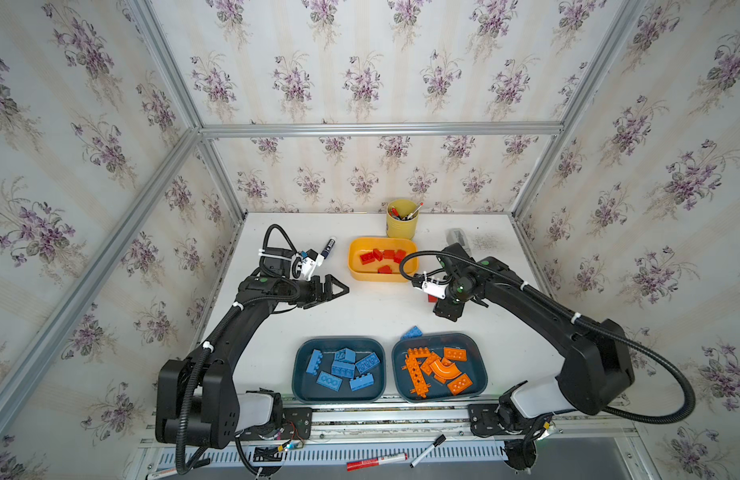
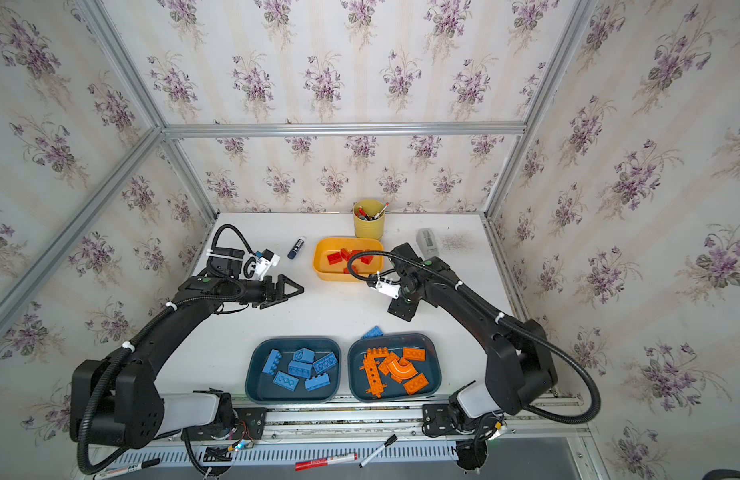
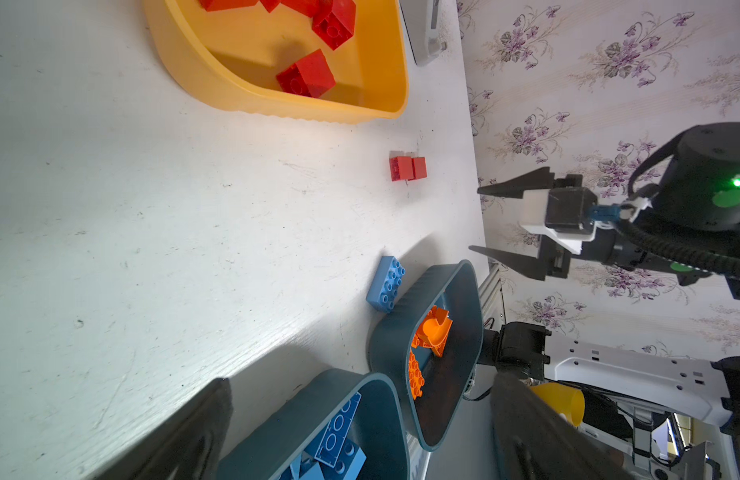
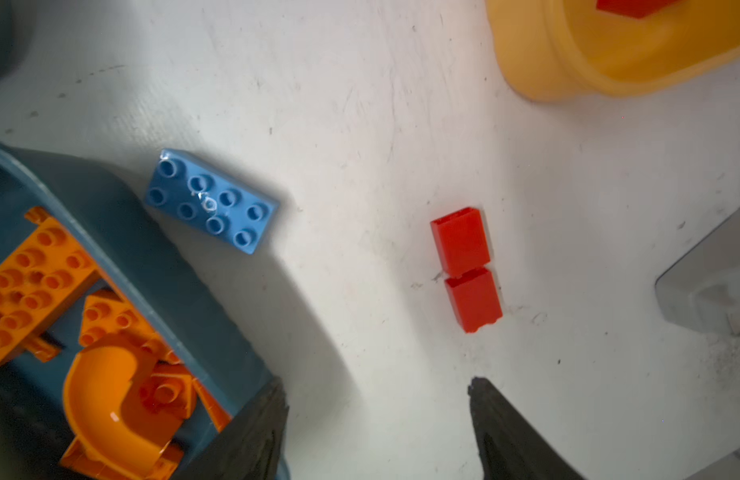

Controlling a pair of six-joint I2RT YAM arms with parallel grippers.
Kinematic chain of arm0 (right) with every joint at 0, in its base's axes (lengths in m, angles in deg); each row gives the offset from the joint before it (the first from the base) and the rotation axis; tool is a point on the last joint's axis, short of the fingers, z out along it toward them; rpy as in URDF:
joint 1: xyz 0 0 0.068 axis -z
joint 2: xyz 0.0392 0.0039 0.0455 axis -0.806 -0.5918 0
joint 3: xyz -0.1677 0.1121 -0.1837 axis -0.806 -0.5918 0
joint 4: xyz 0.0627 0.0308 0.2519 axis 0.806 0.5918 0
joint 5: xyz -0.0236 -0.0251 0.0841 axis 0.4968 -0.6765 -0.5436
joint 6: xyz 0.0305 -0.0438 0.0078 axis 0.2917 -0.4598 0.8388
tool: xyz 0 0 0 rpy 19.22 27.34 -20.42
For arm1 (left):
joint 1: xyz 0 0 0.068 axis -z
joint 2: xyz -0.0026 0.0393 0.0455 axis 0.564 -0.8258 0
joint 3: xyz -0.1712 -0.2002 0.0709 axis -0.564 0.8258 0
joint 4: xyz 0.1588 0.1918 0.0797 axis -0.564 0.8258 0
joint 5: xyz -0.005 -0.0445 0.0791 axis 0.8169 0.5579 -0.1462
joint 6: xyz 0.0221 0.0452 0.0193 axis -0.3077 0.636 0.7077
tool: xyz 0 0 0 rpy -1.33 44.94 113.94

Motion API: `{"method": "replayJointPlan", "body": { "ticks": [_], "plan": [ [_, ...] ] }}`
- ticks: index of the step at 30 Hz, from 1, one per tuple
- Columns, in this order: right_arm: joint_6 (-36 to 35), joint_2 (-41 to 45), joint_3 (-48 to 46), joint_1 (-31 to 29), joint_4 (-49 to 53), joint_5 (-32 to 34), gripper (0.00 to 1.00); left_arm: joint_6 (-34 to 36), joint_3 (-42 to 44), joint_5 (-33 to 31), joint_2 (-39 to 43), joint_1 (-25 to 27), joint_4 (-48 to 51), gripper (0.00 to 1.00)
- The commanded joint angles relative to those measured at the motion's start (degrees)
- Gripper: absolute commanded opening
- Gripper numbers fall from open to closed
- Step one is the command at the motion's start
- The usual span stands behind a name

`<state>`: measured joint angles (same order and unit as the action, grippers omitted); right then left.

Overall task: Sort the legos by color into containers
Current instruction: 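Move the right gripper to the red bricks and close on one, then carry the red brick with the right gripper into the yellow tray and release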

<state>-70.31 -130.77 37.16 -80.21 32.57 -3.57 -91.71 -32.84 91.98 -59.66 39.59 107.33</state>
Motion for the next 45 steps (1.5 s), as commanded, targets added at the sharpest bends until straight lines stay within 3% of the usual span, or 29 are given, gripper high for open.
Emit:
{"method": "replayJointPlan", "body": {
  "ticks": [1, 8, 13, 23, 26, 31, 34, 39, 45],
  "plan": [
    [-6.6, -4.2, 1.0, 1.3, -5.1, 2.4, 0.74, 0.7, -0.1, 0.8, 0.5, 0.0, -0.3, 0.99],
    [-11.2, -15.8, 5.3, 4.6, -7.7, 1.9, 0.74, 0.3, 0.4, 0.8, 1.2, 0.0, -0.3, 0.99],
    [-12.9, -19.9, 6.5, 5.8, -11.8, 1.1, 0.74, 0.0, 0.3, 0.6, 1.0, 0.0, -0.3, 0.99],
    [-14.6, -25.8, 10.3, 7.1, -8.7, -3.6, 0.71, -0.4, 0.2, 0.0, 0.7, 0.1, -0.3, 0.99],
    [-14.5, -27.6, 12.5, 7.3, -6.5, -4.1, 0.64, -0.3, 0.0, 0.0, 0.4, 0.1, -0.3, 0.99],
    [-13.0, -29.7, 14.9, 7.3, -3.3, -4.9, 0.36, -0.4, -0.4, 0.0, 0.3, 0.1, -0.2, 0.99],
    [-12.4, -28.9, 16.1, 7.3, -1.4, -5.4, 0.26, -0.1, -0.3, -0.2, 0.5, 0.1, 0.0, 0.99],
    [-11.5, -25.4, 18.8, 7.0, 1.6, -7.2, 0.21, 0.2, -0.3, -0.3, 0.1, 0.1, 0.2, 0.99],
    [-9.9, -18.8, 22.8, 4.1, -0.2, -13.0, 0.22, 0.3, -1.1, -0.2, -0.4, 0.1, 0.3, 0.99]
  ]
}}
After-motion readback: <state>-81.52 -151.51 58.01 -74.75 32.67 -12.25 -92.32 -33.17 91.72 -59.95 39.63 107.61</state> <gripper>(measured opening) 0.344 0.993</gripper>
